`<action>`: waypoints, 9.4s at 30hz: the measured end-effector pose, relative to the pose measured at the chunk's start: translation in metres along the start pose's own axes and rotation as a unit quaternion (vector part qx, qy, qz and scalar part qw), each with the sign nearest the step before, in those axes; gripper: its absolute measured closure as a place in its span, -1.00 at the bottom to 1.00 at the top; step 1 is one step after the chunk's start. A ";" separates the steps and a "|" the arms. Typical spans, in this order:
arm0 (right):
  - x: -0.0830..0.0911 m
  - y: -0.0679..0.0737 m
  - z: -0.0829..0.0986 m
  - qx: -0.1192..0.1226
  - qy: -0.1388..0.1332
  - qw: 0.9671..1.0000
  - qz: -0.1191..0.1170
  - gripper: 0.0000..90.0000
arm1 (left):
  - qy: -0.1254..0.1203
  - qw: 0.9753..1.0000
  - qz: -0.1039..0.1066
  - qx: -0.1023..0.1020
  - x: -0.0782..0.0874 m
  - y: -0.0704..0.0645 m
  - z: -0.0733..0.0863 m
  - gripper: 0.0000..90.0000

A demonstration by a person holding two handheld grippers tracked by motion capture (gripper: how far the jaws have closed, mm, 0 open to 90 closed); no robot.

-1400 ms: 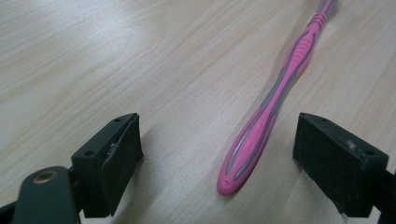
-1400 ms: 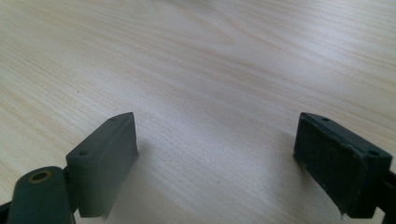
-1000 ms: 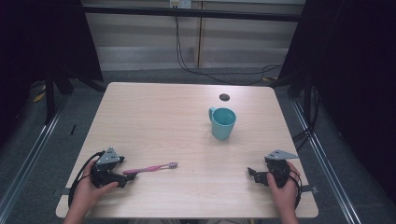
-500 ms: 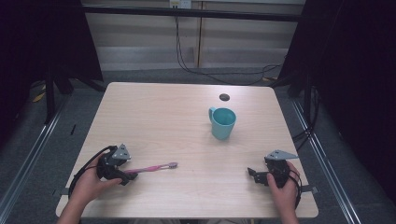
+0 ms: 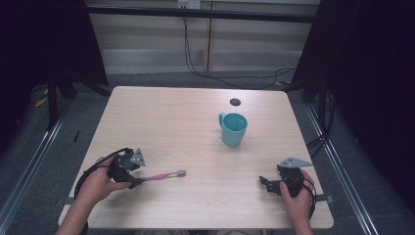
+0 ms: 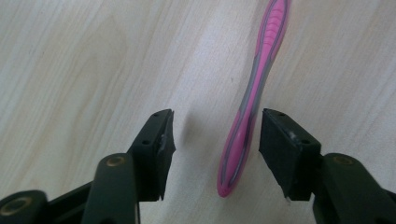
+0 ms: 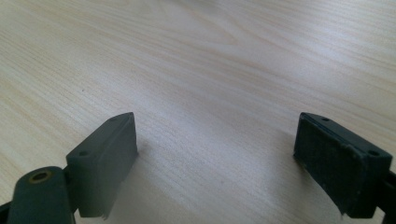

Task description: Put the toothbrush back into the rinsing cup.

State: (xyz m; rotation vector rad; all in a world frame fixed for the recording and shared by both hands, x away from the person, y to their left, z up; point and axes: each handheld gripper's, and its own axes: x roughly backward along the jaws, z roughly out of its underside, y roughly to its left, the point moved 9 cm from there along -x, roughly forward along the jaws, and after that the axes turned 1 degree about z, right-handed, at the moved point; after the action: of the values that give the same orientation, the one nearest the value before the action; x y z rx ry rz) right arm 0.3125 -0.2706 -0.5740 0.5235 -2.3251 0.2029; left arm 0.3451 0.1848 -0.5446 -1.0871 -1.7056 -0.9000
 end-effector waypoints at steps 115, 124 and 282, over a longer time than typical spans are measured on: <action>-0.011 0.045 -0.047 0.018 0.007 0.998 -0.066 -0.51 | -0.198 0.971 0.037 0.129 0.035 0.006 -0.077 0.77; -0.012 0.061 -0.067 0.012 -0.008 0.995 -0.098 -0.48 | -0.220 0.966 0.043 0.130 0.039 0.001 -0.089 0.77; 0.008 0.111 -0.200 -0.039 -0.144 0.961 -0.231 0.87 | -0.301 0.943 0.053 0.128 -0.009 -0.039 -0.152 -0.52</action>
State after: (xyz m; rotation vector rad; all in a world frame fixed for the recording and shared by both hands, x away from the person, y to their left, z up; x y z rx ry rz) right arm 0.3857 -0.1143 -0.4235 1.0966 -2.3941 -0.2000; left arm 0.3557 0.0330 -0.5065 -1.3423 -2.1558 -0.2634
